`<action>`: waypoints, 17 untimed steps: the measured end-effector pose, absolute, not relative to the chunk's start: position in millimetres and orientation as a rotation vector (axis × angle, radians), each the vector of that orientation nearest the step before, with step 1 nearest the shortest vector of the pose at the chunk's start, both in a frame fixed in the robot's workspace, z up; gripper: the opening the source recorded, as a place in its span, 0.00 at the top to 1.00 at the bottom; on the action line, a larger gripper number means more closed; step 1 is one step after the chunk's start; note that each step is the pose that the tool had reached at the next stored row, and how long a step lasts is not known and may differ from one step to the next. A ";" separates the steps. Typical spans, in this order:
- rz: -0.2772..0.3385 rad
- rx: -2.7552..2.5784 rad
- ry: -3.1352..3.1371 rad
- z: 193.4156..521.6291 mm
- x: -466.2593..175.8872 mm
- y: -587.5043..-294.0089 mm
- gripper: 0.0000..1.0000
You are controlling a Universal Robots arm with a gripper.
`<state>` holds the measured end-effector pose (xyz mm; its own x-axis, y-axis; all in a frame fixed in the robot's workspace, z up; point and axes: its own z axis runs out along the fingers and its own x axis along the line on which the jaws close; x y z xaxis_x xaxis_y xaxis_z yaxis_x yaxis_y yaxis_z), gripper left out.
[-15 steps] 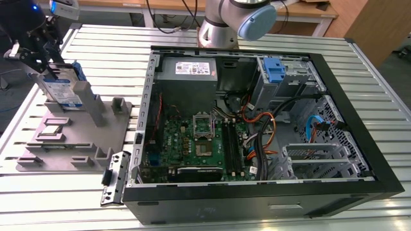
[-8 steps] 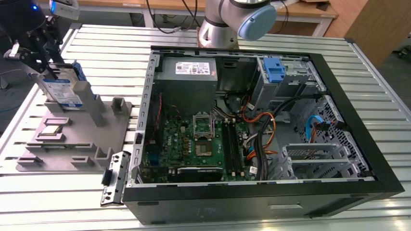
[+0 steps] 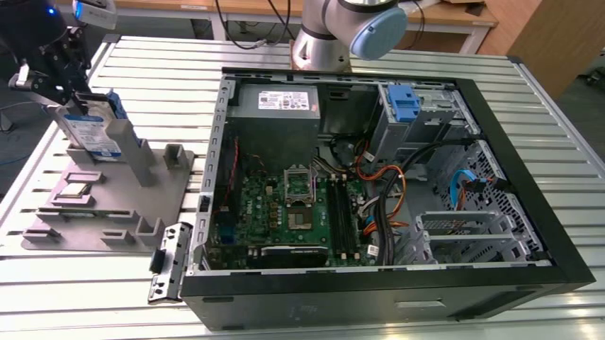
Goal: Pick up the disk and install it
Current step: 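Pick up the disk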
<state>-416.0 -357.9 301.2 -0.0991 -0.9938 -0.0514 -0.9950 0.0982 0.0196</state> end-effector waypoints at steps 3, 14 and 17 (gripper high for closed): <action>0.076 -2.092 2.309 301.2 -416.0 -357.9 0.64; 0.076 -2.092 2.309 301.2 -416.6 -357.9 0.65; 0.076 -2.094 2.307 301.1 -416.6 -357.9 0.65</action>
<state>-416.6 -357.9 301.1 -0.0969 -0.9940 -0.0513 -0.9952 0.0960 0.0196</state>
